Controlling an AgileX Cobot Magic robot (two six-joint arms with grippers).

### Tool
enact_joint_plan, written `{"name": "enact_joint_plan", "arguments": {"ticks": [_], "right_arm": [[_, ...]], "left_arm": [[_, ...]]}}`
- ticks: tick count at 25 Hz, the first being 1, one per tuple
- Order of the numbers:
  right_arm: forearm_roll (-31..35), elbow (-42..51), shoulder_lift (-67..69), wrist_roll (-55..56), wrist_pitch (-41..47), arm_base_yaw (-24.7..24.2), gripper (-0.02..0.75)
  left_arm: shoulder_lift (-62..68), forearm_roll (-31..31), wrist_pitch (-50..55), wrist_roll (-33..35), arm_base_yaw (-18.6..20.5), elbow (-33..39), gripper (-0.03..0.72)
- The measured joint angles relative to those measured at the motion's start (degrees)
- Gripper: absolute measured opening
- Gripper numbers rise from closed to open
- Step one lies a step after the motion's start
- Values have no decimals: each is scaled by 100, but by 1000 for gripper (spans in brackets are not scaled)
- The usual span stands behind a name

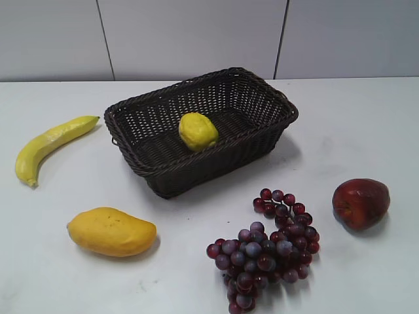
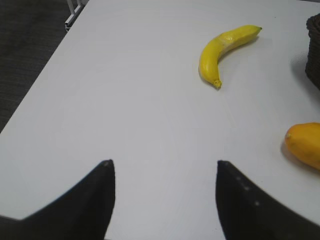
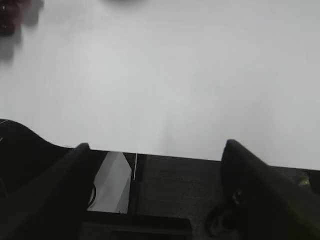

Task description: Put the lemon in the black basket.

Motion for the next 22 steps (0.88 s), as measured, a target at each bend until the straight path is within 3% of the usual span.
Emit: {"name": "enact_joint_plan", "arguments": {"ticks": [22], "right_arm": [[168,244,-3669,43,26,0,592]], "left_arm": [[0,0,0,0,0,0,472]]}}
